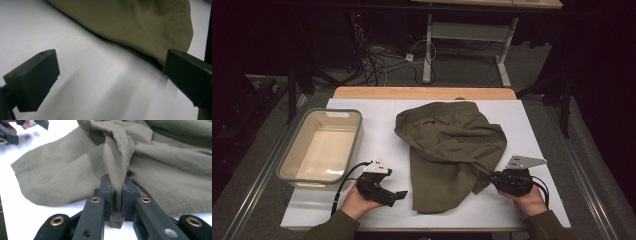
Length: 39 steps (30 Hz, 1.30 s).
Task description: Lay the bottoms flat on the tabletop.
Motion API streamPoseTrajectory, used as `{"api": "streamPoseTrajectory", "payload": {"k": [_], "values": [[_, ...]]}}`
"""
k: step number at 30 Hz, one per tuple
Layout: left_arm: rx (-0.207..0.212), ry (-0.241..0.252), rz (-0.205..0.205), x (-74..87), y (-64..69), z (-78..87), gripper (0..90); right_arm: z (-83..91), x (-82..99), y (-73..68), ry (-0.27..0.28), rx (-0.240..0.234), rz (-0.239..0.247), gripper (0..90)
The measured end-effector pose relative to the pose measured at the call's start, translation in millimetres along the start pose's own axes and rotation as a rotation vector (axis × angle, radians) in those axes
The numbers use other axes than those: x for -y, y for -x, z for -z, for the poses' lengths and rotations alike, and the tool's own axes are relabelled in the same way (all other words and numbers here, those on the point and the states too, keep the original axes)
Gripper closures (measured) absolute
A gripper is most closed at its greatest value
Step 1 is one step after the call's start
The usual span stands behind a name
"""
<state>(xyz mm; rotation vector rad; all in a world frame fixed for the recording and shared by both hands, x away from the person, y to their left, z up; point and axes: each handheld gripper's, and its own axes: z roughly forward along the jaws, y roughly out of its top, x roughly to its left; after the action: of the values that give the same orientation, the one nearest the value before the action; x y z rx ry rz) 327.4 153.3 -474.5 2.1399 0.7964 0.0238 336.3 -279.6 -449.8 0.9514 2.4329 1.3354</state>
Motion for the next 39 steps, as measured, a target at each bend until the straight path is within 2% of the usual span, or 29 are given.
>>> {"api": "streamPoseTrajectory", "payload": {"k": [8,16,22,30,35,39], "values": [[0.0,0.001,0.0,-0.1,0.0,0.1,0.1,8.3,-7.0,-2.9,0.038,0.003,0.014,87.6],[0.001,0.002,0.001,-0.2,0.0,0.3,0.1,19.6,-24.0,-12.0,0.097,0.008,0.057,87.8],[0.001,0.003,0.002,-0.4,-0.3,0.5,0.1,19.4,-37.1,-16.8,0.122,-0.013,0.081,88.3],[0.001,0.01,0.004,-0.5,-0.1,1.4,0.1,0.0,-57.9,-34.6,0.131,-0.069,0.139,88.4],[0.0,0.009,0.003,-0.7,-0.2,1.6,0.1,-19.6,-68.4,-48.7,0.119,-0.111,0.184,88.4],[-0.002,0.011,0.003,-0.7,-0.4,2.0,0.1,-40.2,-75.8,-59.5,0.103,-0.162,0.209,88.3]]}}
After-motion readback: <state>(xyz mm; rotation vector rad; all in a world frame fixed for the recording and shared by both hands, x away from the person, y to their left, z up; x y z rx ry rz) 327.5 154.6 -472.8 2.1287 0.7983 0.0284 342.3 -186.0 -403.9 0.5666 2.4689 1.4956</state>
